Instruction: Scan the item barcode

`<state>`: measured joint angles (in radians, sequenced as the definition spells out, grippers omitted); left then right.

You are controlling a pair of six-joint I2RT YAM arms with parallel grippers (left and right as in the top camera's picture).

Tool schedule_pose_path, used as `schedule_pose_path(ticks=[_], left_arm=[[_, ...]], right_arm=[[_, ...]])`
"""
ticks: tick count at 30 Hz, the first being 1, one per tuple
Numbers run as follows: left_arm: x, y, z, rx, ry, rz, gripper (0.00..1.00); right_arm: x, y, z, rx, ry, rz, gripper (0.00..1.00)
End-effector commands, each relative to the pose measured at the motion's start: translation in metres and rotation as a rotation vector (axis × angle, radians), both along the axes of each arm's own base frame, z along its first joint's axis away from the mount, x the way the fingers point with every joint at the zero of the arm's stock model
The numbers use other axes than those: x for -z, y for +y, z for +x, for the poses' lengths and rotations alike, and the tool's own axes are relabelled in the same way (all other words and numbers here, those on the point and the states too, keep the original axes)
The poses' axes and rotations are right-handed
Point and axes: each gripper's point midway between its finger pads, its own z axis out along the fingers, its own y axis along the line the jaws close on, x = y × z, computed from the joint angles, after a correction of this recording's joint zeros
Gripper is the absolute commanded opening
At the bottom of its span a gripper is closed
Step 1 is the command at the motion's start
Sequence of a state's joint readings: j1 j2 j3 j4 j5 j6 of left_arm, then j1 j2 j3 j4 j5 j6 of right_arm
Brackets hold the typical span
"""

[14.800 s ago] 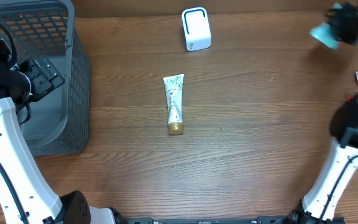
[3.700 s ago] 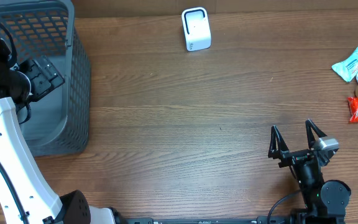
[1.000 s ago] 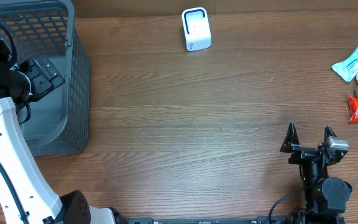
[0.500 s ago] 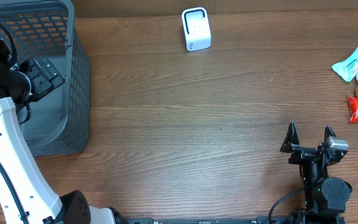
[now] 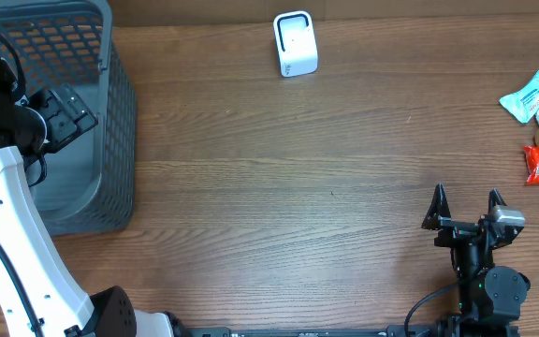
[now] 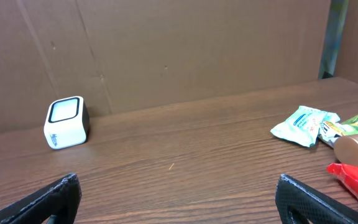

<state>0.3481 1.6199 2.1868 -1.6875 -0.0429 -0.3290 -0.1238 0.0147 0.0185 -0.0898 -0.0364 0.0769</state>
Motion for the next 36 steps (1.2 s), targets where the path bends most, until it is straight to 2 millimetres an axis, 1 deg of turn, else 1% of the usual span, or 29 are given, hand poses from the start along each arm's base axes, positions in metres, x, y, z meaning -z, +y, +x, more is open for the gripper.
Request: schedule_pose_path(ticks=[1,5,8,11,13,16,18,20,25,26,28,30,32,35,36], left_arm=[[0.000,0.003,0.000,0.020,0.012,0.026,1.00],[-0.002,0.002,-0.001,0.029,0.007,0.027,1.00],[-0.008,0.000,-0.006,0.029,-0.014,0.035,1.00],[-0.022,-0.002,-0.018,0.016,-0.058,0.058,1.00],[-0.029,-0.006,-0.030,0.014,-0.082,0.070,1.00],[-0.030,-0.013,-0.046,0.021,-0.116,0.086,1.00],[-0.021,-0.018,-0.056,0.037,-0.127,0.091,1.00],[-0.006,-0.029,-0.062,0.099,-0.146,0.090,1.00],[0.033,-0.076,-0.058,0.399,-0.281,0.095,1.00],[0.049,-0.093,-0.061,0.489,-0.353,0.106,1.00],[0.066,-0.105,-0.066,0.544,-0.426,0.115,1.00],[0.080,-0.111,-0.073,0.564,-0.486,0.135,1.00],[0.092,-0.112,-0.083,0.562,-0.555,0.167,1.00],[0.107,-0.114,-0.101,0.554,-0.651,0.217,1.00],[0.109,-0.115,-0.104,0.554,-0.666,0.225,1.00]], right_arm=[[0.001,-0.002,0.000,0.011,-0.007,-0.008,1.00],[0.001,-0.002,0.000,0.011,-0.007,-0.008,1.00],[0.001,-0.002,0.000,0.011,-0.007,-0.008,1.00],[0.001,-0.002,0.000,0.011,-0.007,-0.008,1.00],[0.001,-0.002,0.000,0.011,-0.007,-0.008,1.00],[0.001,-0.002,0.000,0.011,-0.007,-0.008,1.00],[0.001,-0.002,0.000,0.011,-0.007,-0.008,1.00],[0.001,-0.002,0.000,0.011,-0.007,-0.008,1.00],[0.001,-0.002,0.000,0.011,-0.007,-0.008,1.00],[0.001,-0.002,0.000,0.011,-0.007,-0.008,1.00],[0.001,-0.002,0.000,0.011,-0.007,-0.008,1.00],[0.001,-0.002,0.000,0.011,-0.007,-0.008,1.00],[0.001,-0.002,0.000,0.011,-0.007,-0.008,1.00],[0.001,-0.002,0.000,0.011,-0.007,-0.008,1.00],[0.001,-0.002,0.000,0.011,-0.007,-0.008,1.00]])
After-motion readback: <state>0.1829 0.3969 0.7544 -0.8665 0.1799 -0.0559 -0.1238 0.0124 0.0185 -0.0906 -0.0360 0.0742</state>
